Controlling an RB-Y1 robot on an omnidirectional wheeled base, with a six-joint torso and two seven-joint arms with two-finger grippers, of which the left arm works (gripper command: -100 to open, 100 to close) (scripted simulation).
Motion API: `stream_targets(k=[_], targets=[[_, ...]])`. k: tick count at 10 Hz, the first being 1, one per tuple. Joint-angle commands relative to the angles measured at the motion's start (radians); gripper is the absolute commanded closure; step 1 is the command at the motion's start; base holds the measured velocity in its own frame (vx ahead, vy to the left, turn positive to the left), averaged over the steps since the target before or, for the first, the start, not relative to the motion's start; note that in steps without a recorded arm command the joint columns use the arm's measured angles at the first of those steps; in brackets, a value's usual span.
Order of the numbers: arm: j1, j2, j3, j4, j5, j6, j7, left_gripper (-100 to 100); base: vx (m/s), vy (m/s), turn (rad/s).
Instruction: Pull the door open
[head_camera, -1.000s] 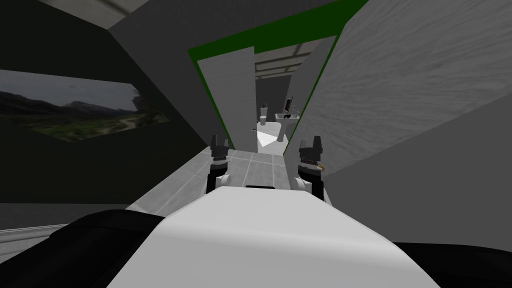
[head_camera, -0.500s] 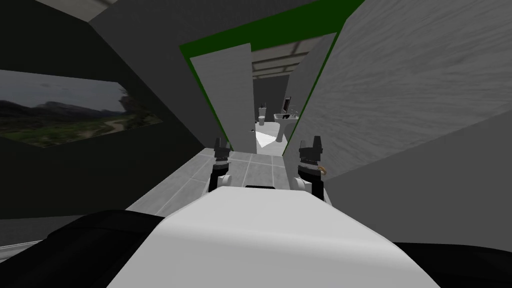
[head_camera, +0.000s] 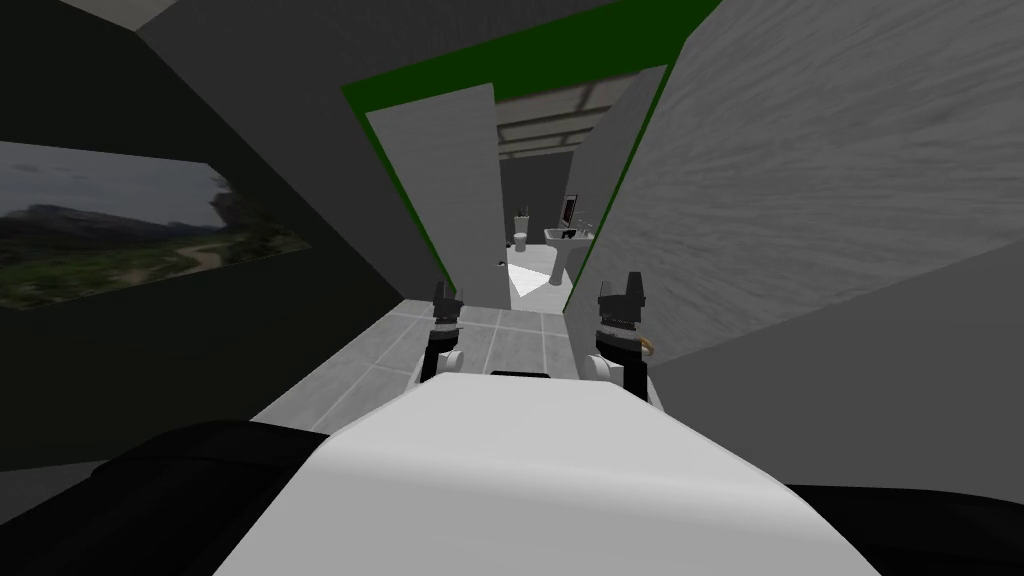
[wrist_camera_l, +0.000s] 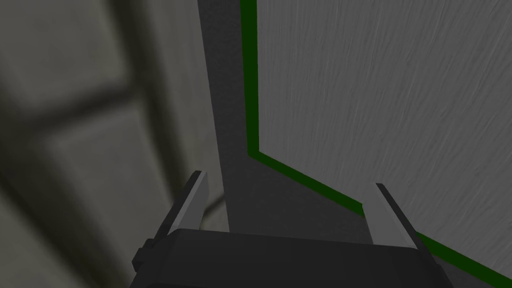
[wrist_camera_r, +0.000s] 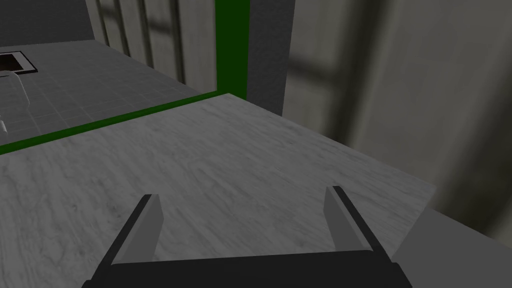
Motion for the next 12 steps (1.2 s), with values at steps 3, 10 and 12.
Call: stream_targets(k=[3,10,12], targets=[[-0.008,0.017,0.004,0.075,0.004,-0.029,0.012,-100,0.098,-0.014,-0.049],[-0.036,0.054,0.02,0.24,0.014,-0.085,0.038,-100,0.101,-0.011,-0.058],[-0.044,0.066,0.024,0.291,0.017,-0.102,0.046,-100,0.096,-0.004,-0.067]])
